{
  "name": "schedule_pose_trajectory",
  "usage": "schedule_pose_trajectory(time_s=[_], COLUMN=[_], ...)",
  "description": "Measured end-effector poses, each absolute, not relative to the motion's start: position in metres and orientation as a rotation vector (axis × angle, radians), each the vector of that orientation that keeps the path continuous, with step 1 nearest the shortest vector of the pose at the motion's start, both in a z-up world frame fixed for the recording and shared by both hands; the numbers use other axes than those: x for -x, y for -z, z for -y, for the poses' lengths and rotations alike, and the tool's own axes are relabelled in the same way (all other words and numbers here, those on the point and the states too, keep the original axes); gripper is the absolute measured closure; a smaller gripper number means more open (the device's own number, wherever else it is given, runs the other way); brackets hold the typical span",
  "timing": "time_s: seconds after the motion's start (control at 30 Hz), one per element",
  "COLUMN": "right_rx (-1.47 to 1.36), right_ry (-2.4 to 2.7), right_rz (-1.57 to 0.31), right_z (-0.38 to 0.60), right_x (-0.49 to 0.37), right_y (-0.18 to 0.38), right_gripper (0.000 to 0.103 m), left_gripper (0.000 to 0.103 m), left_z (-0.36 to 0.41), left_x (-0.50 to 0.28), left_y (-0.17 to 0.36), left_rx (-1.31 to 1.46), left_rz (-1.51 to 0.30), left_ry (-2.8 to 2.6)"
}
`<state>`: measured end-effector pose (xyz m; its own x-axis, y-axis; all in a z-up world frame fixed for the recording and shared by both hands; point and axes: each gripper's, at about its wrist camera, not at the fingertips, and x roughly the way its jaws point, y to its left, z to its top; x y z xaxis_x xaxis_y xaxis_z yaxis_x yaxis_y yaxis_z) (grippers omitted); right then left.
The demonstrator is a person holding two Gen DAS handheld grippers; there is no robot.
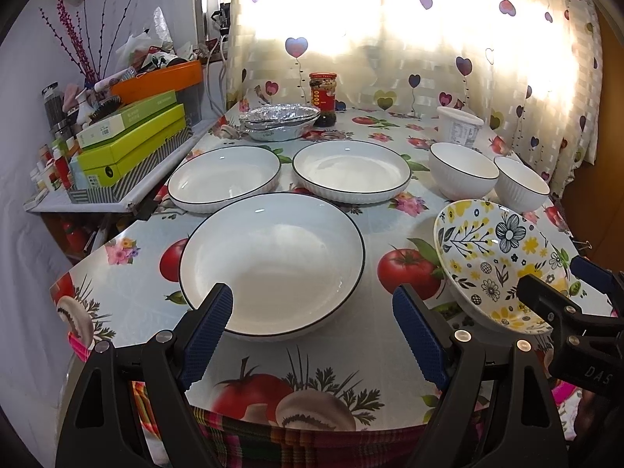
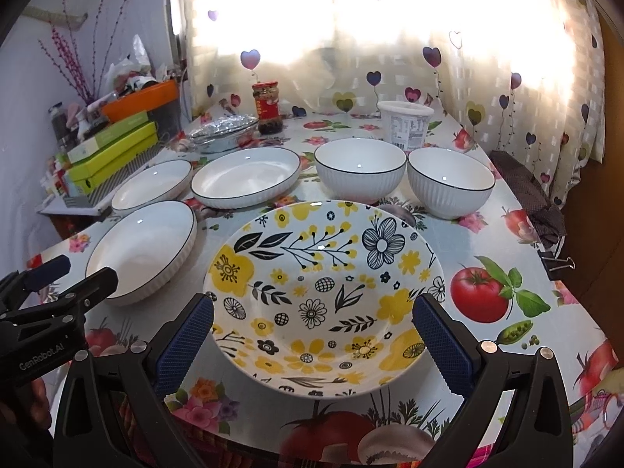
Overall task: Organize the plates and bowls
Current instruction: 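Close left and right grippers on the rim of the large white plate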
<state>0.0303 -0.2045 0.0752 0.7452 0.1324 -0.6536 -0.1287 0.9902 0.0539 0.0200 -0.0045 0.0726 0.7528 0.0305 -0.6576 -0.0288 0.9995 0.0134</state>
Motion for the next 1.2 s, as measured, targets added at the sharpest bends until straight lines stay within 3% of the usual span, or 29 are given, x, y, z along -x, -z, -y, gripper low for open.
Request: schedule_pose_trajectory(time_s=[0.53,1.2], right_rx=[0.076,0.200], right_ry=[-0.318,-0.502], right_rz=[-0.659,-0.743], right_z=[0.155,0.062], right_x=[-0.112,-0.235], right_y=[-0.128,-0.123], right_gripper=[0.000,0.001], left_gripper=[0.018,0.018], left_z=[-0.057,-0.158], left_x=[-0.062,-0.148], left_y=[-0.097,-0.100], left_rx=[0.048,0.146], left_rz=[-0.724,-0.739], left_ry=[-0.029,-0.192])
